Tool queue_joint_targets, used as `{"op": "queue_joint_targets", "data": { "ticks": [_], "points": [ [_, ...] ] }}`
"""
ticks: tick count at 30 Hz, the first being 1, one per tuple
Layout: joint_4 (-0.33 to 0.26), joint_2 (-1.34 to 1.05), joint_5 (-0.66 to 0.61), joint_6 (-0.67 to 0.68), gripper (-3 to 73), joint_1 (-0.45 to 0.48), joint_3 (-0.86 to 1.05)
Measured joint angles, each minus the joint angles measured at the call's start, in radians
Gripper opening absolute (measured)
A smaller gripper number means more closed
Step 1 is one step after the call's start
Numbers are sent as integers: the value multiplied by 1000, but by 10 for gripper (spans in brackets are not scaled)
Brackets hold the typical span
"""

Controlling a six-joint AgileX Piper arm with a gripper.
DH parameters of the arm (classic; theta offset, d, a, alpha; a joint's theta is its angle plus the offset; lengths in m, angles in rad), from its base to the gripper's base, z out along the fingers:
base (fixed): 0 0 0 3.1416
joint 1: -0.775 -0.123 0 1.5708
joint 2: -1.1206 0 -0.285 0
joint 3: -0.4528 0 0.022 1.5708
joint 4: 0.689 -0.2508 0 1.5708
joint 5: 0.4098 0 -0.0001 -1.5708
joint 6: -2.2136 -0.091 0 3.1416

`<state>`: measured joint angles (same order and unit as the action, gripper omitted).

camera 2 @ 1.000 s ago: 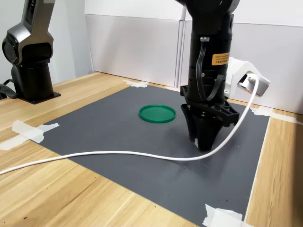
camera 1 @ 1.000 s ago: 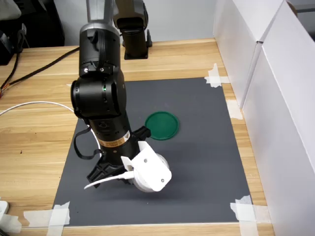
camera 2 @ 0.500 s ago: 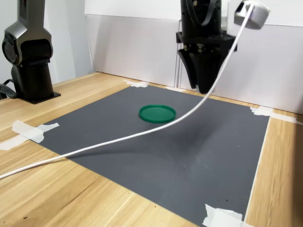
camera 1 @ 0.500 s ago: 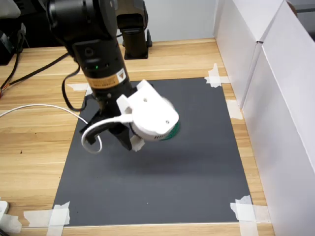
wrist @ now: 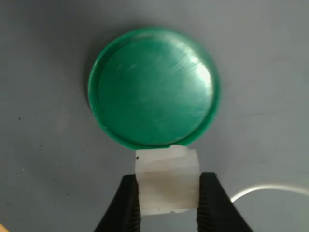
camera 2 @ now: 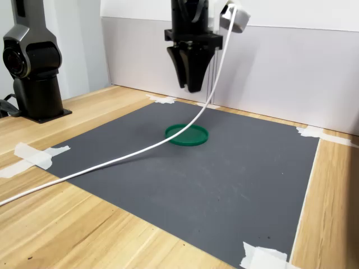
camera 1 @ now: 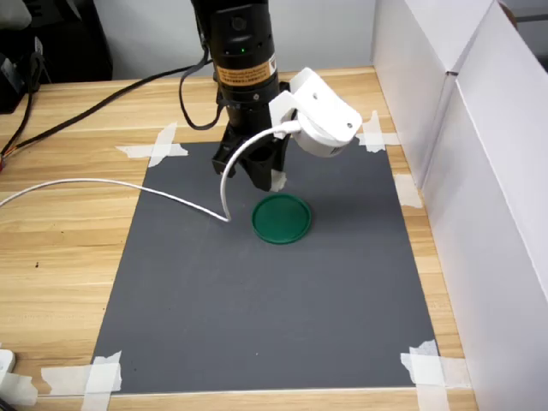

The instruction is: Grasp a white terminal and put it in the green lid.

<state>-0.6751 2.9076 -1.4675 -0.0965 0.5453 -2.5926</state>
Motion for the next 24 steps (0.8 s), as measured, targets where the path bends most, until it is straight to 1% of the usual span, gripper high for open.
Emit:
{"op": "queue_joint_targets", "data": {
  "ticks": [6, 9, 13, 16, 21, 24],
  "points": [
    [10, 0, 147, 1, 268, 0, 112],
    [9, 1, 181, 1, 268, 0, 124],
    [8, 22, 196, 2, 275, 0, 124],
    [5, 44, 202, 9, 319, 0, 124],
    [-7, 60, 218, 19, 453, 0, 125],
    [-14, 61, 230, 19, 493, 0, 125]
  ]
}}
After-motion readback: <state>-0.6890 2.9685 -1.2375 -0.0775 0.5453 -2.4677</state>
